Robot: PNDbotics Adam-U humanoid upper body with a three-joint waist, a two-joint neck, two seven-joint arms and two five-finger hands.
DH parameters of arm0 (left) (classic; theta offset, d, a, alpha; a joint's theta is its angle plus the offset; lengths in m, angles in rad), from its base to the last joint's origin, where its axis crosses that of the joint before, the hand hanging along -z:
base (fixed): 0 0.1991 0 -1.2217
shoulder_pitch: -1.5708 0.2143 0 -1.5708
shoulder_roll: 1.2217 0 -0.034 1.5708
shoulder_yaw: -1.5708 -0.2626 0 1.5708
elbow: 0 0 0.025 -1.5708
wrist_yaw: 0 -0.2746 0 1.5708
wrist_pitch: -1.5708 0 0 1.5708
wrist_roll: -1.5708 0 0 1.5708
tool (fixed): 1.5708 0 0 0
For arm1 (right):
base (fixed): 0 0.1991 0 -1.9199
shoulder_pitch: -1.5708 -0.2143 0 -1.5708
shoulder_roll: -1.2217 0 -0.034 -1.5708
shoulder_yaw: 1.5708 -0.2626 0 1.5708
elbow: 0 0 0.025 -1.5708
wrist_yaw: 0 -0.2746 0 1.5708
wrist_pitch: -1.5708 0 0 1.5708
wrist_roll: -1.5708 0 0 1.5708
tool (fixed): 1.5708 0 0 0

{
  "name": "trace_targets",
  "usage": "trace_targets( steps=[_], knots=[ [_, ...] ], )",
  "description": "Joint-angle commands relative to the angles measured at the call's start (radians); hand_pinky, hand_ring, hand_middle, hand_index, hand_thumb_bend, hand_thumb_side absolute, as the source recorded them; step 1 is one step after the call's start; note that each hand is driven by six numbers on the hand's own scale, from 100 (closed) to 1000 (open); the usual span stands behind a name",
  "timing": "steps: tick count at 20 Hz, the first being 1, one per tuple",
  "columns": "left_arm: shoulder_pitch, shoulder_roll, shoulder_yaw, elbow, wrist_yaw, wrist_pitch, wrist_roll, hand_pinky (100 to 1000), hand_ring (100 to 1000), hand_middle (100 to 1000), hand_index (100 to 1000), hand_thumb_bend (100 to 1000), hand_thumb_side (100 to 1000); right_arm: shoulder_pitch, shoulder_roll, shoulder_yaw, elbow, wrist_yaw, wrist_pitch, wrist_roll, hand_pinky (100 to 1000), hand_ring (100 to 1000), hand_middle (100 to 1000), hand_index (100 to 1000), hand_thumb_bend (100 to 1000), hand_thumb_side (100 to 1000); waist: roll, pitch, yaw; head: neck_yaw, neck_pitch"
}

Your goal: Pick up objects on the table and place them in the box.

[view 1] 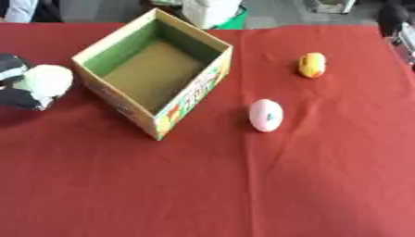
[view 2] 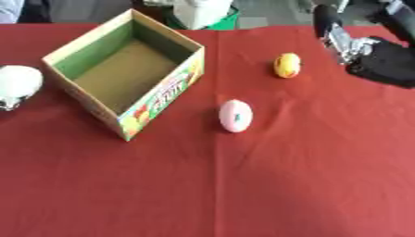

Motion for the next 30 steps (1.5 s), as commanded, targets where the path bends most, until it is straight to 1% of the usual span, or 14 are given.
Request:
trace_targets(
  steps=[1,5,9,12,15,18,21,27,30],
  knots=[
    [-0.030,0.049,0.030,-0.065,-0.020,0.011,0.016,501,645,636,696,100,549,-0.005,-0.021,-0.012,-0.014,-0.008,0.002,0.000,862,1000,911,935,100,1000,0.003,-0.025,0.002,-0.010,0.001],
    [-0.061,0.050,0.047,-0.135,-0.041,0.021,0.021,493,633,626,686,100,543,-0.005,-0.023,-0.013,-0.014,-0.009,0.000,-0.001,862,1000,910,932,100,1000,0.003,-0.028,0.005,-0.024,0.011],
    [-0.104,0.027,0.052,-0.199,-0.071,0.048,0.057,499,637,632,691,100,571,-0.010,-0.020,-0.012,-0.014,-0.012,-0.002,-0.003,862,1000,910,933,100,1000,0.002,-0.030,0.004,-0.044,0.017],
    [-0.143,-0.011,0.039,-0.230,-0.083,0.068,0.089,496,628,626,687,100,580,-0.019,-0.015,-0.008,-0.014,-0.016,-0.004,-0.003,862,1000,910,933,100,1000,0.001,-0.030,-0.001,-0.043,0.023],
    [-0.176,-0.052,0.019,-0.237,-0.088,0.073,0.103,494,625,623,684,100,585,-0.029,-0.010,-0.004,-0.014,-0.019,-0.006,0.000,862,1000,910,934,100,1000,0.001,-0.031,-0.005,-0.026,0.040],
    [-0.198,-0.086,-0.002,-0.227,-0.093,0.068,0.107,496,627,625,685,100,592,-0.034,-0.008,-0.001,-0.014,-0.021,-0.009,0.004,862,1000,910,934,100,1000,0.002,-0.031,-0.007,-0.004,0.059],
    [-0.213,-0.112,-0.018,-0.202,-0.104,0.063,0.106,497,630,626,687,100,594,-0.033,-0.007,-0.002,-0.014,-0.022,-0.009,0.004,862,1000,910,934,100,1000,0.004,-0.027,-0.009,0.005,0.061],
    [-0.249,-0.173,-0.041,-0.101,-0.121,0.054,0.116,497,633,629,689,100,594,-0.039,-0.005,-0.002,-0.014,-0.021,-0.009,0.002,862,1000,910,934,100,1000,0.007,-0.017,-0.020,0.013,0.034],
    [-0.270,-0.204,-0.054,-0.045,-0.128,0.039,0.123,498,634,629,686,100,596,-0.044,-0.003,-0.001,-0.014,-0.021,-0.010,0.003,863,1000,910,934,100,1000,0.006,-0.013,-0.028,0.015,0.021]
  ],
)
